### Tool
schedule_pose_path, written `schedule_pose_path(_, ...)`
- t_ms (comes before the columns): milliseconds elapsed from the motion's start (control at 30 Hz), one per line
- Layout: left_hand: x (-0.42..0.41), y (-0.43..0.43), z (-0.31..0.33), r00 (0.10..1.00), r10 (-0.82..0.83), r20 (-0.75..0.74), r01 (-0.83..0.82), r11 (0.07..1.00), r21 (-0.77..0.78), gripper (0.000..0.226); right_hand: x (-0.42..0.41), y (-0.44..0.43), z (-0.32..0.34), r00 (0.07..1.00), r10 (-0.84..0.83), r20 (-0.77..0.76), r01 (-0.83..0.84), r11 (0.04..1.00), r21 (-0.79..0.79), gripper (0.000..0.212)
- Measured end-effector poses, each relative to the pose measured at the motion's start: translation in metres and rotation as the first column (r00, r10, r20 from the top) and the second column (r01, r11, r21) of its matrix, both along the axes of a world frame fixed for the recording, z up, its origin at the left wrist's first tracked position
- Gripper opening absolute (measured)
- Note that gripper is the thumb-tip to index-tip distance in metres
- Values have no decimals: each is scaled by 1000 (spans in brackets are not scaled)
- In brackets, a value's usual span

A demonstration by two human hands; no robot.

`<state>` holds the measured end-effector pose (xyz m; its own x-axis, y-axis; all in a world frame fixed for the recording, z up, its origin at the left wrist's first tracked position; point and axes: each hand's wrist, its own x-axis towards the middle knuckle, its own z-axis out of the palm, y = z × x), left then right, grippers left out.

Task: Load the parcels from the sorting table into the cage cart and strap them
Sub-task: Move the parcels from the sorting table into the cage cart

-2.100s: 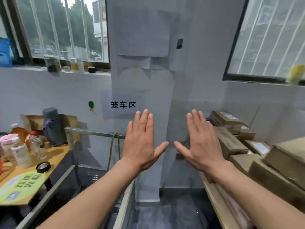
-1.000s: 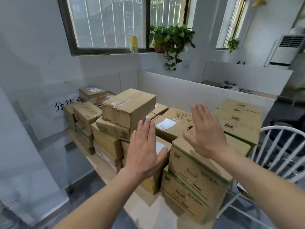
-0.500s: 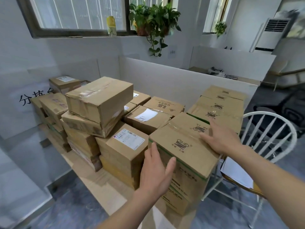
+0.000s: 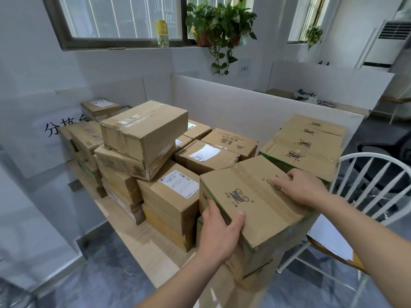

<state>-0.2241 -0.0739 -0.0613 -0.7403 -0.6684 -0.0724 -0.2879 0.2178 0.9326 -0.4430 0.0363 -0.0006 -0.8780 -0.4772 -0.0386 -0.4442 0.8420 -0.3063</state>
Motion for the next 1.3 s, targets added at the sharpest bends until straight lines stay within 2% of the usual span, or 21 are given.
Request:
schedule_pose_path(167, 8, 8, 15, 1000, 24, 13, -24, 1000, -2, 95, 14, 1, 18, 998, 14, -60, -11, 999, 51, 54)
schedule_pose_path(367, 35, 10, 43, 991, 31, -128, -35, 999, -28, 63, 49, 7, 73, 986, 20, -168, 0, 993, 119, 78)
schedule_pose_path(633, 122, -21, 99, 952, 71, -297, -120, 982, -148, 63, 145, -19, 146, 951, 92, -295, -86, 996, 34, 87)
schedule_pose_path(833, 228, -66, 131, 930, 155, -334, -238, 945, -225, 59, 238, -77, 165, 915, 233, -329, -270, 960, -71, 84)
schedule_pose_path(1033, 347, -110, 148, 874, 337, -350, -425, 880, -212, 59, 339, -151, 164, 837, 399, -375, -484, 860, -165, 82)
schedule_pose_path(1200, 444, -137, 154, 814, 483, -322, -565, 789, -244, 56, 422, -211, 151, 736, 544, -404, -653, 727, -212, 90)
schedule_pose_path(1300, 492, -147, 158, 765, 565, -309, -642, 711, -288, 56, 468, -240, 144, 656, 635, -408, -750, 611, -253, 80)
